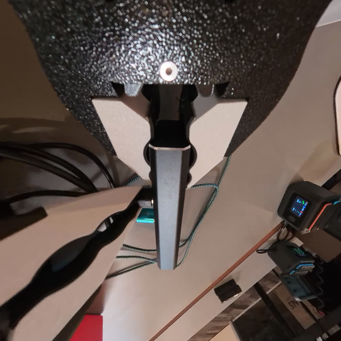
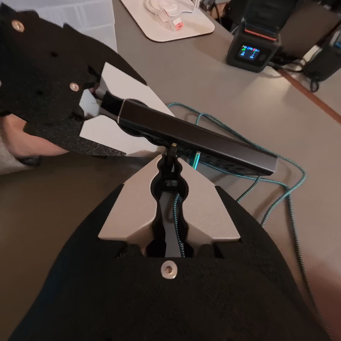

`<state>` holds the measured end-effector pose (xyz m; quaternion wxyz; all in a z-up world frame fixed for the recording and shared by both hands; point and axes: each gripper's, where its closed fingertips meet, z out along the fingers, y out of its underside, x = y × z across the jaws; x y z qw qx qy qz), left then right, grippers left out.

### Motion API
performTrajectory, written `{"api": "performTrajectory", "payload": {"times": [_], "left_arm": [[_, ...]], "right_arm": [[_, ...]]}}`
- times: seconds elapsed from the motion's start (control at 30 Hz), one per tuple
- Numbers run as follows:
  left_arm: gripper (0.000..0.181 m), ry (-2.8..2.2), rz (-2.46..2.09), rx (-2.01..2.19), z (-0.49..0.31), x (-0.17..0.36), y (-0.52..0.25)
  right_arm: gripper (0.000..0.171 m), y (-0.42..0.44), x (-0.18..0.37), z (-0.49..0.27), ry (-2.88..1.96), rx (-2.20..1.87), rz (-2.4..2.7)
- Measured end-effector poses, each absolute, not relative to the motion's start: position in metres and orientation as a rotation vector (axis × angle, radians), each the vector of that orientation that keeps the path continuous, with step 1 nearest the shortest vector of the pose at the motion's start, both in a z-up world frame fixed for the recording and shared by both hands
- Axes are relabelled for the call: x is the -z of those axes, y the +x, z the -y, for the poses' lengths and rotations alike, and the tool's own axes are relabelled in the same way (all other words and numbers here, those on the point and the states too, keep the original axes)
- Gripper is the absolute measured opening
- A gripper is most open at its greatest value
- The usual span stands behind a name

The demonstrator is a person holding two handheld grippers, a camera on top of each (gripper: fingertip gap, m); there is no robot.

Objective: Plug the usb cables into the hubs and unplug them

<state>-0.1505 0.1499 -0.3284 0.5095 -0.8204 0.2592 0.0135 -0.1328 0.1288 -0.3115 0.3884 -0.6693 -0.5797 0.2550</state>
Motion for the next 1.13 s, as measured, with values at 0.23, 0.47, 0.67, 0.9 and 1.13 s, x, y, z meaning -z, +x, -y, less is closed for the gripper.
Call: {"api": "performTrajectory", "payload": {"times": [0.23,0.47,0.67,0.9,1.13], "left_arm": [[0.028,-1.999,-0.59,-0.059,-0.156,0.33,-0.154],[0.027,-1.997,-0.637,-0.014,-0.153,0.332,-0.146],[0.027,-2.013,-0.602,0.018,-0.15,0.331,-0.152],[0.027,-2.004,-0.633,-0.035,-0.151,0.333,-0.151],[0.027,-2.019,-0.607,-0.061,-0.152,0.334,-0.155]], "right_arm": [[0.008,-0.134,0.313,-0.134,-1.723,-0.538,1.422],[0.007,-0.126,0.313,-0.133,-1.71,-0.635,1.467],[0.01,-0.132,0.308,-0.13,-1.582,-0.476,1.45],[0.01,-0.134,0.321,-0.131,-1.746,-0.683,1.411],[0.009,-0.136,0.321,-0.131,-1.711,-0.621,1.382]]}}
